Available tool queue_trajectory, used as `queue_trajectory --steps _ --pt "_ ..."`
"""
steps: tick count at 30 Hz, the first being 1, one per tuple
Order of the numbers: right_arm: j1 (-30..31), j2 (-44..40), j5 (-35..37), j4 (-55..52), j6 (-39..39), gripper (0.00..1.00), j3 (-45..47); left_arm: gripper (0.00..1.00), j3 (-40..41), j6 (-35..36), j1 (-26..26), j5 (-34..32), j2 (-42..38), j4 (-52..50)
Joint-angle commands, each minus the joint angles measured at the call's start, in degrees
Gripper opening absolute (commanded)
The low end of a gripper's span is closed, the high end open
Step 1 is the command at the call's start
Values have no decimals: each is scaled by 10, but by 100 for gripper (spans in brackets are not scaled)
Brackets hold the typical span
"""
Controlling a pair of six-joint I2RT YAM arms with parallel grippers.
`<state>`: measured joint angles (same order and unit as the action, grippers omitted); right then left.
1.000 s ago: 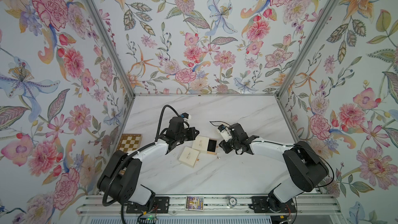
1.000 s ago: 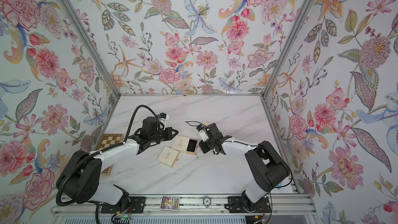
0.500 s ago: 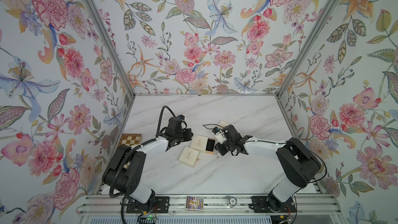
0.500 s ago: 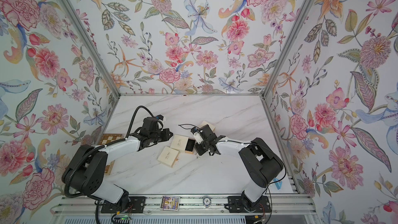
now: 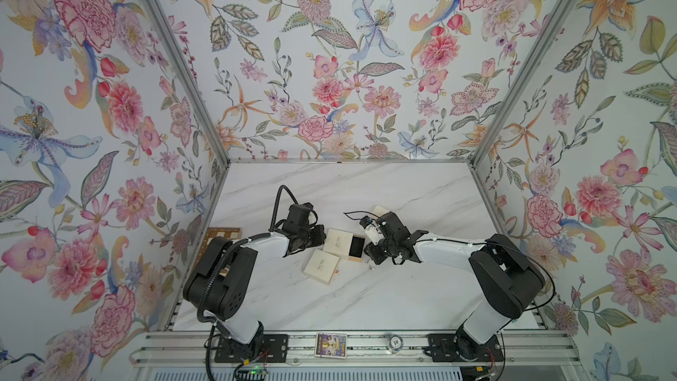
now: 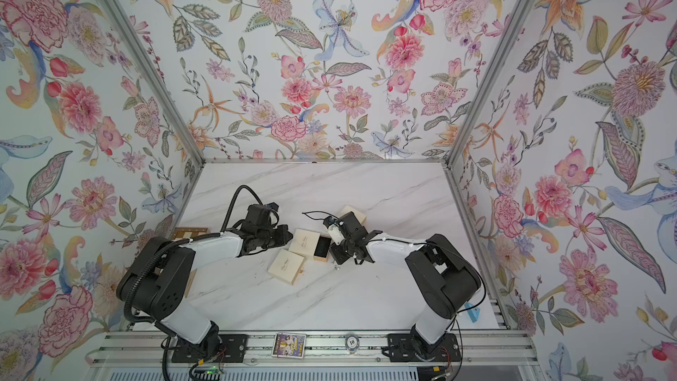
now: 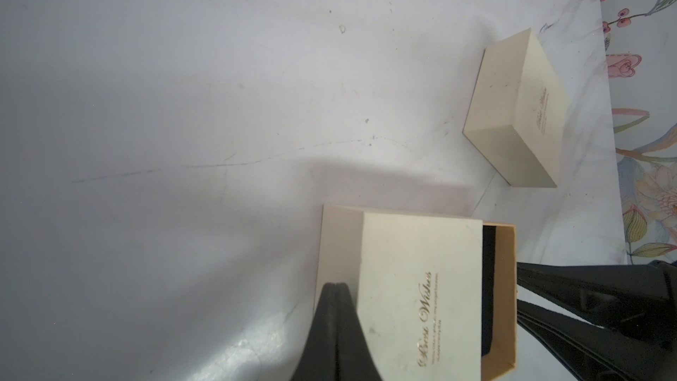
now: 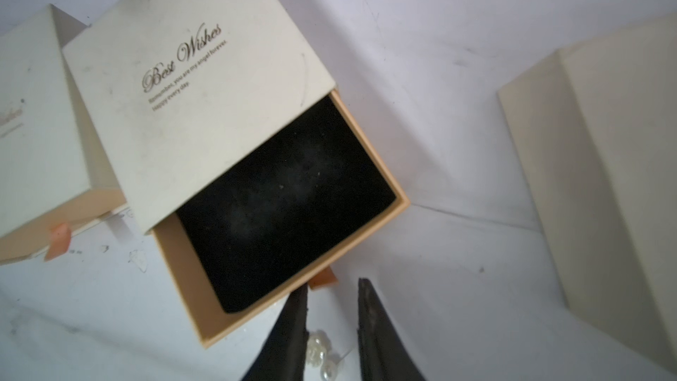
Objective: Take out the earrings from the drawer-style jewelry box
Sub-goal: Close the drawer of the jewelry box.
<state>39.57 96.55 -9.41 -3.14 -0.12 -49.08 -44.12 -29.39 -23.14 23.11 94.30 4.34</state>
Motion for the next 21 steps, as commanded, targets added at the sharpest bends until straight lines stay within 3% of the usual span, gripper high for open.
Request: queue_trajectory --steps 1,21 --pt "4 13 1 4 3 26 -17 0 5 2 5 -4 11 17" --pt "36 82 -23 17 6 26 -94 0 18 -17 3 10 12 42"
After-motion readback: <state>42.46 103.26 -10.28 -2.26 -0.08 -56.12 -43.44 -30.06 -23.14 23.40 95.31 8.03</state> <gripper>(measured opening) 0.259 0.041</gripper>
